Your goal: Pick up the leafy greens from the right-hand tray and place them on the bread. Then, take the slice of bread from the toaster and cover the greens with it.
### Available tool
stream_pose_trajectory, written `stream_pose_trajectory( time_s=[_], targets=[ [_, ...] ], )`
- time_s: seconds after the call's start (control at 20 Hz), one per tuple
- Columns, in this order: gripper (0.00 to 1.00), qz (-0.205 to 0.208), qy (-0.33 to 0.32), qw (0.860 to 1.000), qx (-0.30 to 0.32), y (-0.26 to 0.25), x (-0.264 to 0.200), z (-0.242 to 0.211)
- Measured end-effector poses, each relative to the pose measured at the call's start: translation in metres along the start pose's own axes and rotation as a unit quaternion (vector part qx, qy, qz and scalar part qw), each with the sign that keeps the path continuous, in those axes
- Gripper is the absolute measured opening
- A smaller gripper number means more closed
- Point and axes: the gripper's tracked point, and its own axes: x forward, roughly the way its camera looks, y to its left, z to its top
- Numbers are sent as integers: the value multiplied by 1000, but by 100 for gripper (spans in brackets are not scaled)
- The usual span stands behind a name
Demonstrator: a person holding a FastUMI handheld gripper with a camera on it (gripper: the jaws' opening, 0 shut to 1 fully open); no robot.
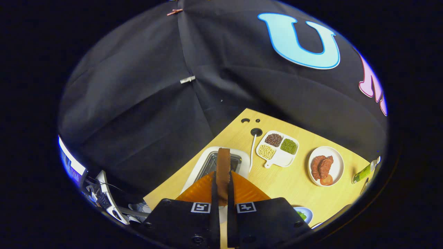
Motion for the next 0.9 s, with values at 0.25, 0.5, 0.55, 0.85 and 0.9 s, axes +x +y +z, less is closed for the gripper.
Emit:
stream_pose_trajectory(
  time_s=[0.25, 0.5, 0.55, 0.85, 0.9],
  targets=[
    [13, -17, -41, 999, 27, -49, -52, 15],
    [13, -22, -56, 995, 79, -102, -83, -7],
    [12, -23, -53, 994, 90, -112, -87, -18],
    [12, -13, 1, 986, 164, -149, -80, -108],
    [12, -12, 9, 985, 173, -153, -75, -122]
  ],
)
